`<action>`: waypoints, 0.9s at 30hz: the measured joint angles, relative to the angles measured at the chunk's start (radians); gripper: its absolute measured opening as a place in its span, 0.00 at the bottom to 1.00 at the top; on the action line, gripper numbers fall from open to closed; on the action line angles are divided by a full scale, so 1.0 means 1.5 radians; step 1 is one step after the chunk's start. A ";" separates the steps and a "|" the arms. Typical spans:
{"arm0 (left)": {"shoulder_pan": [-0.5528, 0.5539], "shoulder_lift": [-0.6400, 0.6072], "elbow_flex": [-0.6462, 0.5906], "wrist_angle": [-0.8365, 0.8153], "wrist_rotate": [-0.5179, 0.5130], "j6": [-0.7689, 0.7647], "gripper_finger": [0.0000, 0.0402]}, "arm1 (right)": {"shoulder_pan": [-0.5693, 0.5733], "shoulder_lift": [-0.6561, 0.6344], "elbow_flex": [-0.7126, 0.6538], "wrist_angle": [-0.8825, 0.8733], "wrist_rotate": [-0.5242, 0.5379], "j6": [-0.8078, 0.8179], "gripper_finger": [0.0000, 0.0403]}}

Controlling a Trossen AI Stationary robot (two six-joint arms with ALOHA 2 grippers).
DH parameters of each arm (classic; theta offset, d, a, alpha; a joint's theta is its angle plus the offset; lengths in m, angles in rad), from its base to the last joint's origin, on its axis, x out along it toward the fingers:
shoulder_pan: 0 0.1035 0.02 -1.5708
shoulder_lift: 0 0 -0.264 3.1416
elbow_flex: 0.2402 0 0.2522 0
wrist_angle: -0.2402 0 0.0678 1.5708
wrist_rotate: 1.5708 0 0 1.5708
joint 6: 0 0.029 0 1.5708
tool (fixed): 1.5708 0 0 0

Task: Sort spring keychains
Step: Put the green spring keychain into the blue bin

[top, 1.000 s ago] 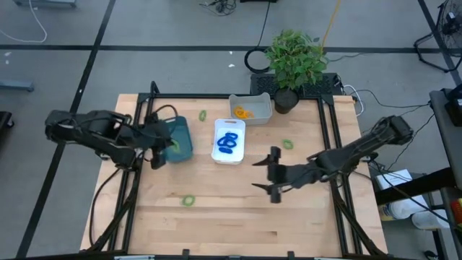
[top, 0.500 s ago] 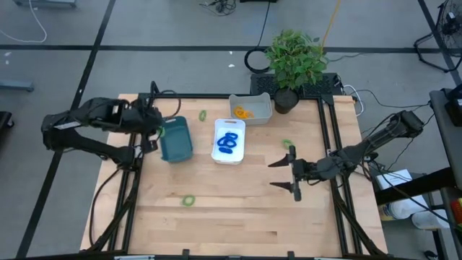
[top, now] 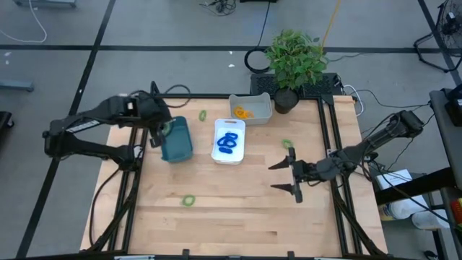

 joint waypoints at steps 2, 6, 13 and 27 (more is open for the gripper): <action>0.012 -0.001 -0.052 0.035 0.011 0.005 0.04 | 0.005 0.000 0.000 0.000 0.001 0.000 0.68; 0.049 0.000 -0.151 0.124 0.069 0.027 0.04 | 0.016 0.000 0.000 0.000 0.001 0.000 0.68; 0.144 0.002 -0.285 0.244 0.111 0.028 0.04 | 0.024 0.000 0.000 0.000 0.002 0.000 0.68; 0.272 0.192 -0.299 0.341 0.144 -0.109 0.03 | 0.025 0.000 0.000 -0.006 0.002 0.006 0.67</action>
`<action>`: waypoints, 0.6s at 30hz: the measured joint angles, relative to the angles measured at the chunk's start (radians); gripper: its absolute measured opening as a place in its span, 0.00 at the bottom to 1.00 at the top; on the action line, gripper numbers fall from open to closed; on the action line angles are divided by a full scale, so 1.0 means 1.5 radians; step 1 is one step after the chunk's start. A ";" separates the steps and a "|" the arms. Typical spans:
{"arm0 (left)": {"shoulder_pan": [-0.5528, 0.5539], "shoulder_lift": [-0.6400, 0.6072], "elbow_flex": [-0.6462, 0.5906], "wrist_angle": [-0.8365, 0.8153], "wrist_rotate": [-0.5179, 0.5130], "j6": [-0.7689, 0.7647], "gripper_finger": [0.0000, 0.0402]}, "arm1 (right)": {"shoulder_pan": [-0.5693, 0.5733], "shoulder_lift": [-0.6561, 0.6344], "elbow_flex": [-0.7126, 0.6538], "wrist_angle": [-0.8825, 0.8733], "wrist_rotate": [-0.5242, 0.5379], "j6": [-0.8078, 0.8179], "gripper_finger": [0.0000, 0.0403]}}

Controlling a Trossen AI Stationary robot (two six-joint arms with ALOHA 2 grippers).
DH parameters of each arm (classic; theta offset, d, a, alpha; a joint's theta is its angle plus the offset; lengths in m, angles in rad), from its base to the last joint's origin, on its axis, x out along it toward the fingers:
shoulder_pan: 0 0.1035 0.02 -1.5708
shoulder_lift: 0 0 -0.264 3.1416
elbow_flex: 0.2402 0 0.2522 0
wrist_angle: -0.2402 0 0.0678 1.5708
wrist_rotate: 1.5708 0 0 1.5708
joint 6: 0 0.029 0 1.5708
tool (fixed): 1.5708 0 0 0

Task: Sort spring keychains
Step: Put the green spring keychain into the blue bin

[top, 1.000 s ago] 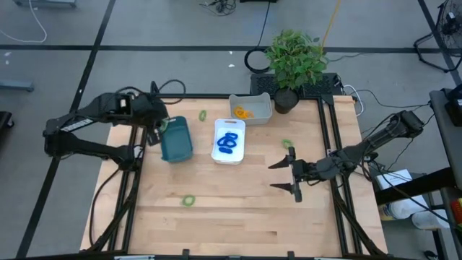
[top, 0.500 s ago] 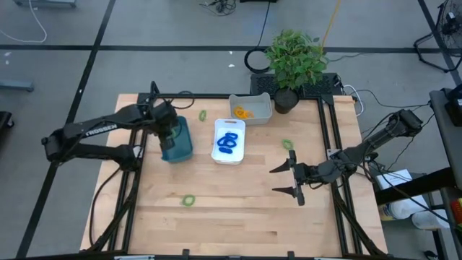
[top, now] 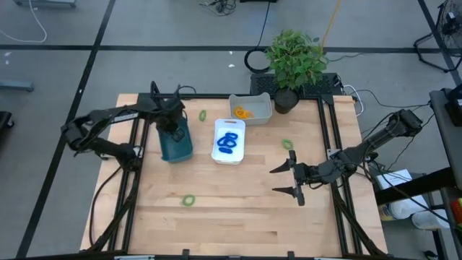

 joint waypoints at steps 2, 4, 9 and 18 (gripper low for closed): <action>-0.001 0.026 0.000 0.016 0.000 -0.015 0.03 | 0.000 0.000 0.000 0.000 0.000 -0.001 0.67; -0.004 0.045 0.000 0.041 0.000 -0.023 0.03 | 0.000 0.000 0.000 0.000 0.000 -0.005 0.67; -0.008 0.072 0.000 0.065 0.027 -0.039 0.04 | 0.000 0.000 0.000 -0.002 -0.001 -0.006 0.67; -0.008 0.048 0.000 0.066 0.025 -0.056 0.38 | 0.000 0.000 0.000 -0.012 -0.001 -0.006 0.67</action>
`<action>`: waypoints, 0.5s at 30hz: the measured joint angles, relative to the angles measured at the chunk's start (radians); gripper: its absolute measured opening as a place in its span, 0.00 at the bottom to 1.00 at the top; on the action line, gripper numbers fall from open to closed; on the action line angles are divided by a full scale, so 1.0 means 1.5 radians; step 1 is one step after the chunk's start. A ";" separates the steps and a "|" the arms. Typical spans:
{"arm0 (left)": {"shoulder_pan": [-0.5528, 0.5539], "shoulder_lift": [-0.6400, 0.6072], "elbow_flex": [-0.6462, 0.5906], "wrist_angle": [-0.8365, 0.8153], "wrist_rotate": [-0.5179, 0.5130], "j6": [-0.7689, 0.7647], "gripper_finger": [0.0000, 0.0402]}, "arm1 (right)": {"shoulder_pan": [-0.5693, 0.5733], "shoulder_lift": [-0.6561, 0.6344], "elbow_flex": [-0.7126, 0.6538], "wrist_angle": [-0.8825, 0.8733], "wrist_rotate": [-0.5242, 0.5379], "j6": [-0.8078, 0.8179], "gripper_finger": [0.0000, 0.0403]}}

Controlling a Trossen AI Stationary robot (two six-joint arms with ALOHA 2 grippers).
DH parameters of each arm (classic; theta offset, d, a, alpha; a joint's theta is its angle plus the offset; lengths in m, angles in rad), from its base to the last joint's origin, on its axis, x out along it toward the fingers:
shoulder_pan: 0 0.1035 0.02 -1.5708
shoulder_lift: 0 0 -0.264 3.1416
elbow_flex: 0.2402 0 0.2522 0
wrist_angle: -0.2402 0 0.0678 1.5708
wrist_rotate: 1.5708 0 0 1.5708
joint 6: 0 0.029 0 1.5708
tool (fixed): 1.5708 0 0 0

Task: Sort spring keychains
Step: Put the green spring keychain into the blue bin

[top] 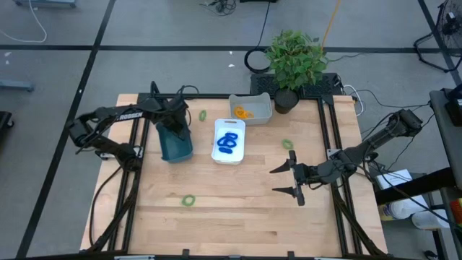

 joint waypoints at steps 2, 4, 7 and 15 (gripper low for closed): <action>0.000 -0.010 0.000 0.000 -0.001 0.001 0.46 | 0.000 0.000 0.000 -0.002 0.000 0.003 0.67; 0.000 -0.022 0.000 0.000 -0.001 0.003 0.52 | 0.000 0.000 0.000 -0.008 0.000 0.009 0.67; 0.000 -0.045 0.000 -0.001 0.008 0.001 0.61 | 0.000 0.000 0.000 -0.009 0.000 0.014 0.67; -0.031 -0.142 0.001 -0.030 0.070 0.001 0.75 | -0.001 0.000 0.000 -0.019 0.028 0.032 0.67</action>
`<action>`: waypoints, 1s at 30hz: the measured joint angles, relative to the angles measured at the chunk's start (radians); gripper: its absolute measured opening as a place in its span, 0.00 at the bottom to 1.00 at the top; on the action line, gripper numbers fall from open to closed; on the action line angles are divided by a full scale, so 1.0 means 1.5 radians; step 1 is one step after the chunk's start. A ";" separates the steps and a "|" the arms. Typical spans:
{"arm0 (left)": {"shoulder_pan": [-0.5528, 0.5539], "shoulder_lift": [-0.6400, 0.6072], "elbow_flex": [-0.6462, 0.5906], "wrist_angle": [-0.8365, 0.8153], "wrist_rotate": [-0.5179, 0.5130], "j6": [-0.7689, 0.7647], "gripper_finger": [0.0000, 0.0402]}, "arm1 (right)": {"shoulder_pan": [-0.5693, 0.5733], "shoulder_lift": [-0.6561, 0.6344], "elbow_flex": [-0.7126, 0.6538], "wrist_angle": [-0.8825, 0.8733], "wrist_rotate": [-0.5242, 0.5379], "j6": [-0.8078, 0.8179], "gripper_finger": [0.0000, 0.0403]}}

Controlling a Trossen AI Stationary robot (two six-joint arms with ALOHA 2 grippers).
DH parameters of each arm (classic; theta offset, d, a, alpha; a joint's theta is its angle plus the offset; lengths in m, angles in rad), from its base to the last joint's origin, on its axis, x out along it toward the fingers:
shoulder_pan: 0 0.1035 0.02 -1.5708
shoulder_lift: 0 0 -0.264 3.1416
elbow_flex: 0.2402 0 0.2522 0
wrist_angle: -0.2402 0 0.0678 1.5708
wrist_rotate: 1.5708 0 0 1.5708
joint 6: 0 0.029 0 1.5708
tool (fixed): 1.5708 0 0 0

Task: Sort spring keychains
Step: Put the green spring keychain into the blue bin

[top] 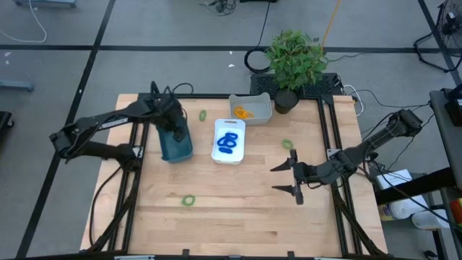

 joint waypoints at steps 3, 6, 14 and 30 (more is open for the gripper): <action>-0.040 -0.042 0.000 -0.017 0.003 -0.007 0.77 | 0.000 0.000 0.000 -0.038 0.040 0.019 0.66; -0.093 -0.078 0.000 -0.031 0.004 -0.030 0.77 | -0.006 0.000 0.000 -0.076 0.075 0.035 0.65; -0.240 -0.125 0.000 -0.030 0.004 -0.125 0.73 | -0.113 -0.001 0.000 -0.209 0.077 0.115 0.65; -0.435 -0.125 0.000 0.046 0.003 -0.246 0.71 | -0.403 0.002 0.000 -0.386 -0.050 0.338 0.65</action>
